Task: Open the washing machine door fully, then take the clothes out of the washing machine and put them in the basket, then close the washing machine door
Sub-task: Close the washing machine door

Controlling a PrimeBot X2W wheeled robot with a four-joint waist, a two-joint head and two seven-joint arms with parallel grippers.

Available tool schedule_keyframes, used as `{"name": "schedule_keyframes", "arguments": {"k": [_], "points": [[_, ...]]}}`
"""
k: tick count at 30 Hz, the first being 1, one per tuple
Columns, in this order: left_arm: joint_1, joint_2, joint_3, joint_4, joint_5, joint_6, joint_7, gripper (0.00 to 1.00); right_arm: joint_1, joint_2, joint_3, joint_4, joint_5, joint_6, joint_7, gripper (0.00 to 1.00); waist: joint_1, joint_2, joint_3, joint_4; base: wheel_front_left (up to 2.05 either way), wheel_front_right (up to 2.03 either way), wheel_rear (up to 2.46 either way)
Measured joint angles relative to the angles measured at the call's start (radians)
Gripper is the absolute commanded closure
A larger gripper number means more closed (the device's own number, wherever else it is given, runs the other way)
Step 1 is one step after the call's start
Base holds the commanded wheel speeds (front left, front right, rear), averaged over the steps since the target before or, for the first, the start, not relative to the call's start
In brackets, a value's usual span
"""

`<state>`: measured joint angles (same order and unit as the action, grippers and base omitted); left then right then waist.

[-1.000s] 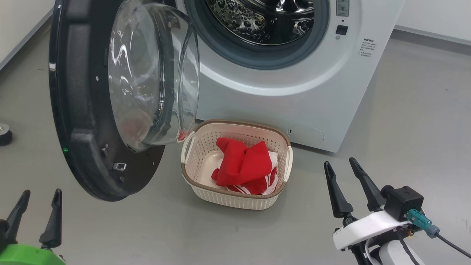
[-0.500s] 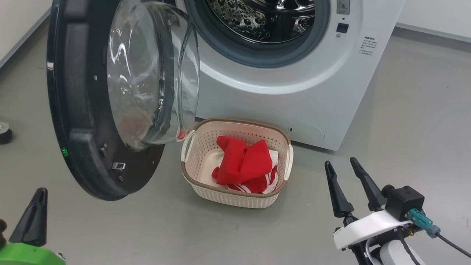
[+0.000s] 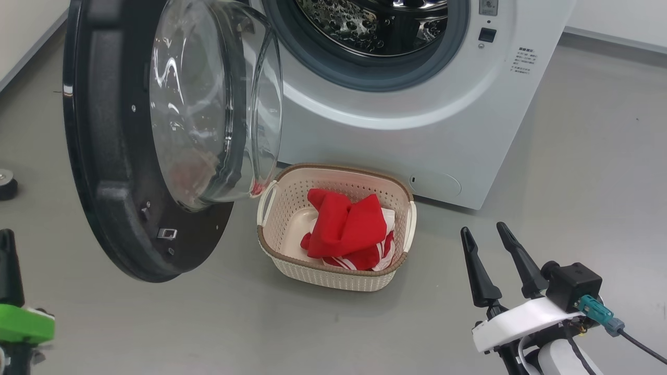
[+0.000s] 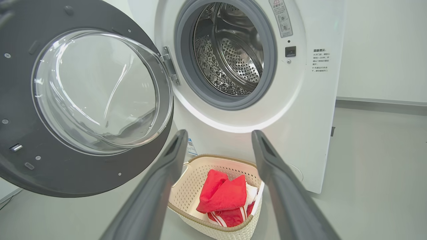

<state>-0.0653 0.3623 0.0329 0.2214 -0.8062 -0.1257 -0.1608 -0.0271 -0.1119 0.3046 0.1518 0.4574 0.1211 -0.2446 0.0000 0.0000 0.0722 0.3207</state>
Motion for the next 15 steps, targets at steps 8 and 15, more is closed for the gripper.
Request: {"name": "schedule_keyframes", "arguments": {"k": [8,15], "points": [[-0.084,-0.096,0.132,0.032,-0.354,0.01,0.169,1.0,-0.002,0.001,0.014,-0.004,-0.002,0.0,0.0,0.0,0.0,0.0,0.02,-0.008,0.0,0.0,0.0],[-0.17,-0.151,0.214,0.056,-0.606,0.101,0.334,1.0,-0.005,0.001,0.02,-0.002,-0.002,0.0,0.0,0.0,0.0,0.0001,0.033,-0.023,0.0,0.0,0.0]]}}
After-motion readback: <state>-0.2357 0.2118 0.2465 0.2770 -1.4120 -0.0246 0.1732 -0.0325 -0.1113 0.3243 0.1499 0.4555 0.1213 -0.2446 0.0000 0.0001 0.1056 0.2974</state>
